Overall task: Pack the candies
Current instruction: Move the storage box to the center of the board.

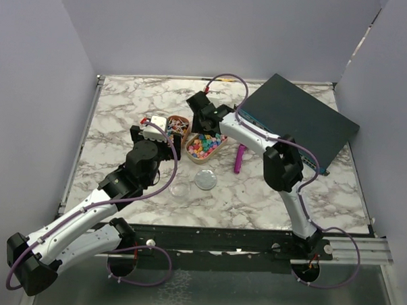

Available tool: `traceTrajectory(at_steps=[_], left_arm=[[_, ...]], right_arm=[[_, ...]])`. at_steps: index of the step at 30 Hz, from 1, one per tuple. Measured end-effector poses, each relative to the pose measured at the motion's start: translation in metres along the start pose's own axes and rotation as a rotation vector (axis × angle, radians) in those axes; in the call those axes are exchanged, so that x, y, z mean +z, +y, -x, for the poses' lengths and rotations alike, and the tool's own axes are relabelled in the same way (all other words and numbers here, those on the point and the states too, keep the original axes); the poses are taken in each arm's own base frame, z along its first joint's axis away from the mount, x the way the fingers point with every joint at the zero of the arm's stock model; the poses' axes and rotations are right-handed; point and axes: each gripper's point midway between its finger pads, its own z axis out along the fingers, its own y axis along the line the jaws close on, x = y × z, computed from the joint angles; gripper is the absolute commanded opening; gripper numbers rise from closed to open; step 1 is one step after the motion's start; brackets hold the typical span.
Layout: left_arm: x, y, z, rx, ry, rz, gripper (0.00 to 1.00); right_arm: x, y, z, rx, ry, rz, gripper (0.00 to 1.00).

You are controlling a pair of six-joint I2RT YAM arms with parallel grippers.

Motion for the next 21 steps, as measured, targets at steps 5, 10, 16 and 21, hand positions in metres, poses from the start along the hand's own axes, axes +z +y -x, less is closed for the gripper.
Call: traceTrajectory(at_steps=[5, 10, 16, 21], left_arm=[[0.001, 0.0, -0.001, 0.002, 0.003, 0.0, 0.99], [0.001, 0.0, -0.001, 0.002, 0.003, 0.0, 0.99], [0.001, 0.0, -0.001, 0.003, 0.003, 0.0, 0.99], [0.001, 0.0, -0.001, 0.002, 0.003, 0.0, 0.99]], right_arm=[[0.016, -0.001, -0.008, 0.004, 0.027, -0.01, 0.48], [0.027, 0.005, -0.014, 0.009, 0.046, 0.0, 0.45], [0.03, 0.006, -0.015, 0.008, 0.052, 0.0, 0.39], [0.03, 0.006, -0.015, 0.007, 0.053, -0.001, 0.31]])
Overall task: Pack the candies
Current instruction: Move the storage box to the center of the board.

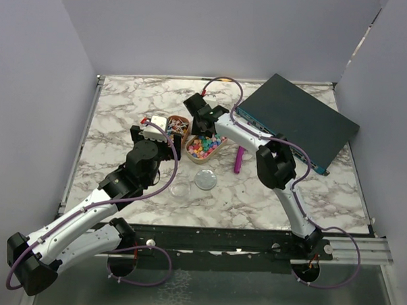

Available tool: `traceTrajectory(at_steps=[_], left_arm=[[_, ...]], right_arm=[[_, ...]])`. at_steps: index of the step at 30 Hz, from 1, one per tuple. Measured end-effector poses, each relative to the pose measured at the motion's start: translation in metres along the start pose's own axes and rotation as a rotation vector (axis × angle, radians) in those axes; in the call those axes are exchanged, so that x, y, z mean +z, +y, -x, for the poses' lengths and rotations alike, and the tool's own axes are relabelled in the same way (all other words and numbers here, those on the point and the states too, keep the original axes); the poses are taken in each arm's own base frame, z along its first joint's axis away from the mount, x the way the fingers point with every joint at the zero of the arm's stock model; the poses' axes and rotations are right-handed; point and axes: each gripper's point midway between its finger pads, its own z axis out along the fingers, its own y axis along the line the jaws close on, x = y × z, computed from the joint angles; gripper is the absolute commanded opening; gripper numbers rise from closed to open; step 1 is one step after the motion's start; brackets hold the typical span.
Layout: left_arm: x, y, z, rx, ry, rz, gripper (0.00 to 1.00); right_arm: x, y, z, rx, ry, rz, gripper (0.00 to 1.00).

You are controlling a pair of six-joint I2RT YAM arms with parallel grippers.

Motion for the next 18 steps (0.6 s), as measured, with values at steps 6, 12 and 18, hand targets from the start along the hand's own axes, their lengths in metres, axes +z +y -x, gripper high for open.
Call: traceTrajectory(at_steps=[6, 12, 18], left_arm=[[0.0, 0.0, -0.0001, 0.0, 0.0, 0.0, 0.99], [0.0, 0.0, 0.0, 0.0, 0.0, 0.0, 0.99], [0.0, -0.0001, -0.0001, 0.0, 0.0, 0.0, 0.99]], right_arm=[[0.0016, -0.001, -0.0016, -0.002, 0.004, -0.004, 0.2], [0.0017, -0.0015, -0.0022, -0.001, 0.007, -0.005, 0.1], [0.0012, -0.0033, -0.0038, -0.002, 0.004, -0.003, 0.01]])
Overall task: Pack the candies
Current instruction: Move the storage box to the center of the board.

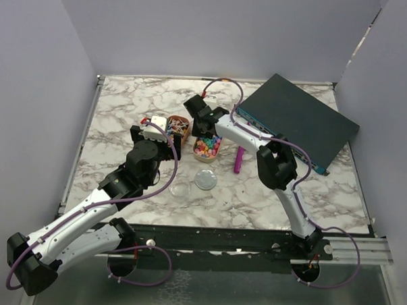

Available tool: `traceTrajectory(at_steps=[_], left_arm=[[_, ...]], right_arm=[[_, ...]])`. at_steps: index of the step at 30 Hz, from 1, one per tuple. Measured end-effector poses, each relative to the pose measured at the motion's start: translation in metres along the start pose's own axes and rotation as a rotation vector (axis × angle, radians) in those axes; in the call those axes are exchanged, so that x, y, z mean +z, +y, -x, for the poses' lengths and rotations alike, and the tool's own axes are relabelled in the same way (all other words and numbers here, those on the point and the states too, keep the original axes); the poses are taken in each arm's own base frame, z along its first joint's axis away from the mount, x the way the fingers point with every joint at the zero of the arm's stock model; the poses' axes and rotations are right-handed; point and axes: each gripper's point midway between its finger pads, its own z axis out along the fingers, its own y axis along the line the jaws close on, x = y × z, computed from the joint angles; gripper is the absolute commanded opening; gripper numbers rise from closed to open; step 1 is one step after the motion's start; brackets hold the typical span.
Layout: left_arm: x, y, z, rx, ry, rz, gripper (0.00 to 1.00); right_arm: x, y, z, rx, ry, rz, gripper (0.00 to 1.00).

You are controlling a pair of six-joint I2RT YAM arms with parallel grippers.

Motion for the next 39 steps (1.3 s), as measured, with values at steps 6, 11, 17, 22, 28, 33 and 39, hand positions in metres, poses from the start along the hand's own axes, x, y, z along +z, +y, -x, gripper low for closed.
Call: traceTrajectory(at_steps=[6, 11, 17, 22, 28, 33, 39], left_arm=[[0.0, 0.0, 0.0, 0.0, 0.0, 0.0, 0.99], [0.0, 0.0, 0.0, 0.0, 0.0, 0.0, 0.99], [0.002, -0.001, -0.003, 0.006, 0.01, 0.001, 0.99], [0.004, -0.002, -0.006, 0.012, 0.018, 0.001, 0.99], [0.004, -0.002, -0.006, 0.01, 0.02, 0.001, 0.99], [0.004, -0.002, -0.006, 0.01, 0.02, 0.001, 0.99], [0.004, -0.001, -0.006, 0.009, 0.02, 0.005, 0.99]], right_arm=[[-0.008, -0.011, -0.007, -0.02, 0.016, -0.013, 0.01], [-0.017, -0.025, -0.016, -0.064, 0.03, -0.024, 0.01], [-0.029, -0.043, -0.028, -0.129, 0.05, -0.04, 0.01], [-0.036, -0.055, -0.035, -0.14, 0.062, -0.054, 0.01], [-0.039, -0.064, -0.036, -0.12, 0.063, -0.064, 0.01], [-0.039, -0.067, -0.035, -0.108, 0.063, -0.068, 0.17], [-0.041, -0.067, -0.033, -0.104, 0.063, -0.07, 0.35]])
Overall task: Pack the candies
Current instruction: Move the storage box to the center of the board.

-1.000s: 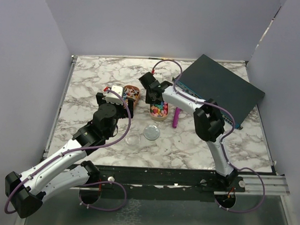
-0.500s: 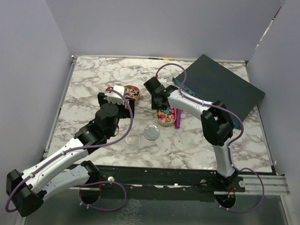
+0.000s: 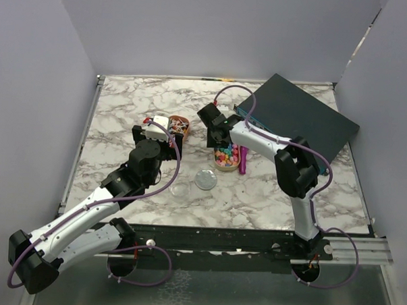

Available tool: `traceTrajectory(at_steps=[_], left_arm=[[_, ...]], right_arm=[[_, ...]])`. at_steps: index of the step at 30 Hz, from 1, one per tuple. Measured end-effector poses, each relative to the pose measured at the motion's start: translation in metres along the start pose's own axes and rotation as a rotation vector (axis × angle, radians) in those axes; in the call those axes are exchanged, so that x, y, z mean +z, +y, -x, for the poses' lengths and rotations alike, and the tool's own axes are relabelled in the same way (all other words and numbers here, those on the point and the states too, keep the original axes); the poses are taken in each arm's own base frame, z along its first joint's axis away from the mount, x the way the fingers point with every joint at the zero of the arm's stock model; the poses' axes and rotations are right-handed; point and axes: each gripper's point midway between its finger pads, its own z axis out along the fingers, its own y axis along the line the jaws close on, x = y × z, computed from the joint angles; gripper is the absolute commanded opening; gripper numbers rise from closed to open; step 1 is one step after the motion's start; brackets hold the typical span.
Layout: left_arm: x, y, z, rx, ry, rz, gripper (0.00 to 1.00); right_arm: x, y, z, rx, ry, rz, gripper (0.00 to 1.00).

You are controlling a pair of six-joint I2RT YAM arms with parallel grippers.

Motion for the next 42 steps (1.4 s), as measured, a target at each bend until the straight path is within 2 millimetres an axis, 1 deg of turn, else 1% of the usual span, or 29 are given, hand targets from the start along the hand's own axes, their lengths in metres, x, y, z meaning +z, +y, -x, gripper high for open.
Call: traceTrajectory(at_steps=[4, 7, 10, 11, 14, 18, 21, 23, 25, 27, 30, 35, 38, 42], left_arm=[[0.0, 0.0, 0.0, 0.0, 0.0, 0.0, 0.99], [0.0, 0.0, 0.0, 0.0, 0.0, 0.0, 0.99], [0.0, 0.0, 0.0, 0.0, 0.0, 0.0, 0.99], [0.0, 0.0, 0.0, 0.0, 0.0, 0.0, 0.99], [0.0, 0.0, 0.0, 0.0, 0.0, 0.0, 0.99], [0.0, 0.0, 0.0, 0.0, 0.0, 0.0, 0.99], [0.0, 0.0, 0.0, 0.0, 0.0, 0.0, 0.99], [0.0, 0.0, 0.0, 0.0, -0.001, 0.0, 0.99], [0.0, 0.0, 0.0, -0.001, -0.002, 0.0, 0.99], [0.0, 0.0, 0.001, -0.001, -0.002, 0.0, 0.99], [-0.001, 0.0, 0.001, -0.002, -0.004, 0.0, 0.99], [-0.004, 0.002, 0.006, -0.013, -0.02, -0.001, 0.99], [-0.005, 0.003, 0.008, -0.017, -0.026, -0.002, 0.99], [-0.005, 0.003, 0.008, -0.018, -0.027, -0.002, 0.99]], right_arm=[[-0.006, 0.002, 0.006, 0.004, -0.012, 0.008, 0.36], [-0.017, 0.004, 0.015, 0.013, -0.033, 0.024, 0.36], [-0.03, 0.009, 0.028, 0.027, -0.064, 0.05, 0.37], [-0.034, 0.011, 0.033, 0.031, -0.075, 0.059, 0.4], [-0.045, 0.02, 0.046, 0.042, -0.105, 0.092, 0.41], [-0.061, 0.039, 0.059, 0.044, -0.135, 0.147, 0.41], [-0.072, 0.062, 0.069, 0.041, -0.16, 0.202, 0.43], [-0.077, 0.077, 0.071, 0.039, -0.168, 0.237, 0.45], [-0.077, 0.087, 0.066, 0.034, -0.16, 0.257, 0.45], [-0.071, 0.096, 0.058, 0.03, -0.138, 0.27, 0.45], [-0.055, 0.107, 0.046, 0.028, -0.097, 0.277, 0.45], [-0.03, 0.117, 0.027, 0.039, -0.038, 0.275, 0.45], [-0.021, 0.12, 0.023, 0.048, -0.023, 0.273, 0.45], [-0.014, 0.124, 0.023, 0.063, -0.02, 0.272, 0.45]])
